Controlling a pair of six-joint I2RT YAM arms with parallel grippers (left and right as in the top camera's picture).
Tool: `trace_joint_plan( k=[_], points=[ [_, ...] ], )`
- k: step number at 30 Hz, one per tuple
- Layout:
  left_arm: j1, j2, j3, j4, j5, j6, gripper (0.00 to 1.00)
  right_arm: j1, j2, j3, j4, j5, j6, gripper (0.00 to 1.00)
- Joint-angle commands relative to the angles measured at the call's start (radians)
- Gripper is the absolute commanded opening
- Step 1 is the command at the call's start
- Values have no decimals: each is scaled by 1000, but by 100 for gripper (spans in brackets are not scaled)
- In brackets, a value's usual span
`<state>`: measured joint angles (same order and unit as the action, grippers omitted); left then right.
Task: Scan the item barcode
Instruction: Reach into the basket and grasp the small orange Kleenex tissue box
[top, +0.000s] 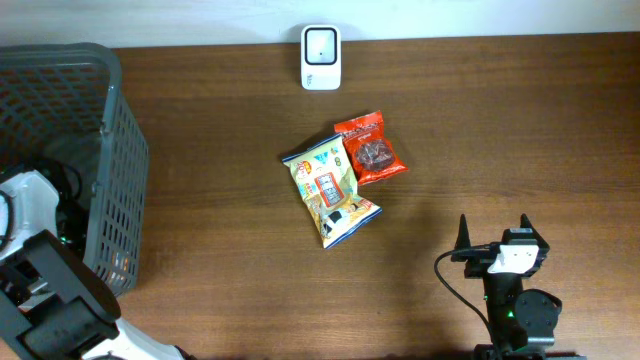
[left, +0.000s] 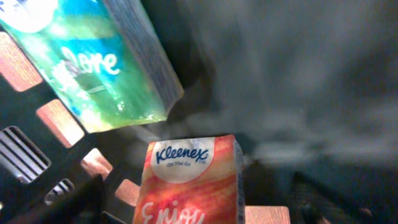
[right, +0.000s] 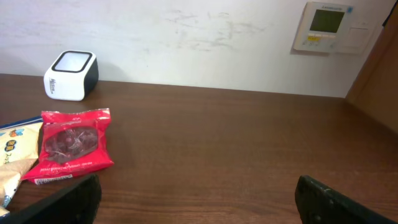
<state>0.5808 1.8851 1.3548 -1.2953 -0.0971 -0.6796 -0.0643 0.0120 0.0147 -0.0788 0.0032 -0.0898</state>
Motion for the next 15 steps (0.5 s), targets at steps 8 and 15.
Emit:
trace_joint_plan(
  k=[8, 15],
  points=[
    [-3, -3, -45, 27, 24, -1, 9, 6, -6, -9, -2, 6, -7, 98],
    [-2, -5, 29, -17, 30, 0, 0, 6, -6, -9, -2, 6, -7, 98]
  ],
)
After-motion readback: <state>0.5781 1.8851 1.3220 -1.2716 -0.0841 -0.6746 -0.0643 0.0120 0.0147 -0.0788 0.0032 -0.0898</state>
